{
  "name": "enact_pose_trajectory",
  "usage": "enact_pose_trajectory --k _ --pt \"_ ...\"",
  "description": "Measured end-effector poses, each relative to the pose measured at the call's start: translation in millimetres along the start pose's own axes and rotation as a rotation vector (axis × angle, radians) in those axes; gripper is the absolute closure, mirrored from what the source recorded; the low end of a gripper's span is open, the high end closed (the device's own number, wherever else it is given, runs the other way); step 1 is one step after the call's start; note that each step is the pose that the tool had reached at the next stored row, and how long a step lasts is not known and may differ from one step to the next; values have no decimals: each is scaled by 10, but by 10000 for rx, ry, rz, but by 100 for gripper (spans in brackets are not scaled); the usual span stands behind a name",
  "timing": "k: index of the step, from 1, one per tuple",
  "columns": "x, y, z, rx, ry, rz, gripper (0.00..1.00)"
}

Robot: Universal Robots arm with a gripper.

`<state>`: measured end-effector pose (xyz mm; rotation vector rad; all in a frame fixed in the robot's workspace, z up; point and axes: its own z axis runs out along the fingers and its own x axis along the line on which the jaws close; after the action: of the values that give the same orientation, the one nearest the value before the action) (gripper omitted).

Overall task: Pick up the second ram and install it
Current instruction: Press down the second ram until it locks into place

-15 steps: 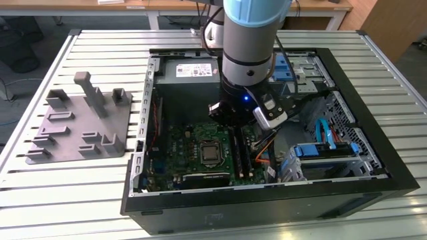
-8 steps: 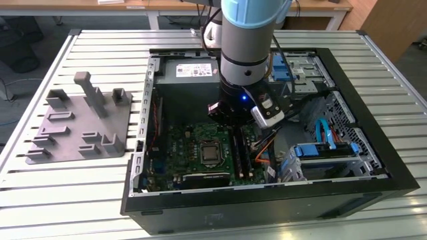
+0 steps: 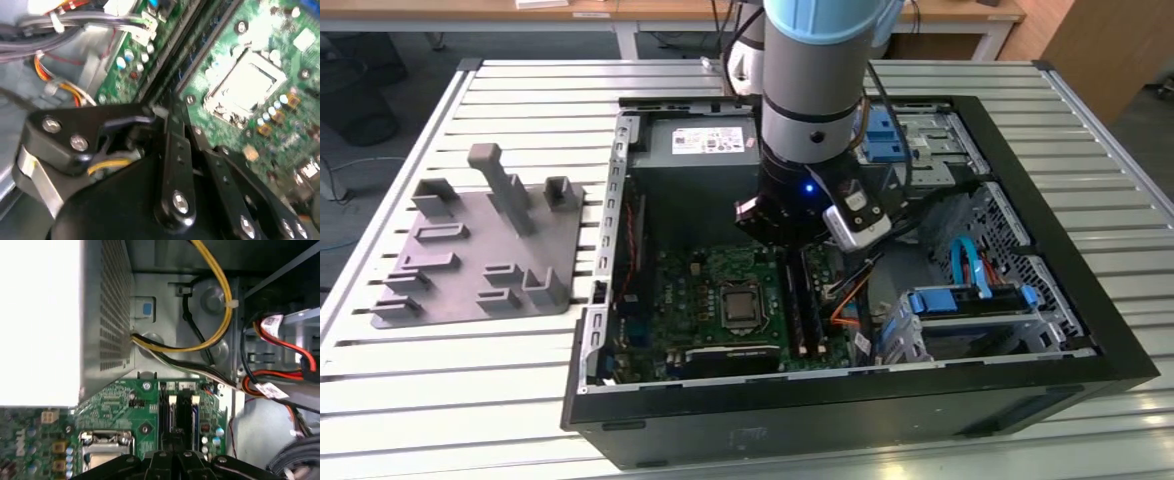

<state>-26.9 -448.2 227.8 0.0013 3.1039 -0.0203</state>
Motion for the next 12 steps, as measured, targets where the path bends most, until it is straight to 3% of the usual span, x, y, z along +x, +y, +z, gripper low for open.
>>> enact_pose_trajectory --k 6,12 --pt "-2 -79 -58 1 -1 -1 90" --pt "2 -287 -56 1 -1 -1 90"
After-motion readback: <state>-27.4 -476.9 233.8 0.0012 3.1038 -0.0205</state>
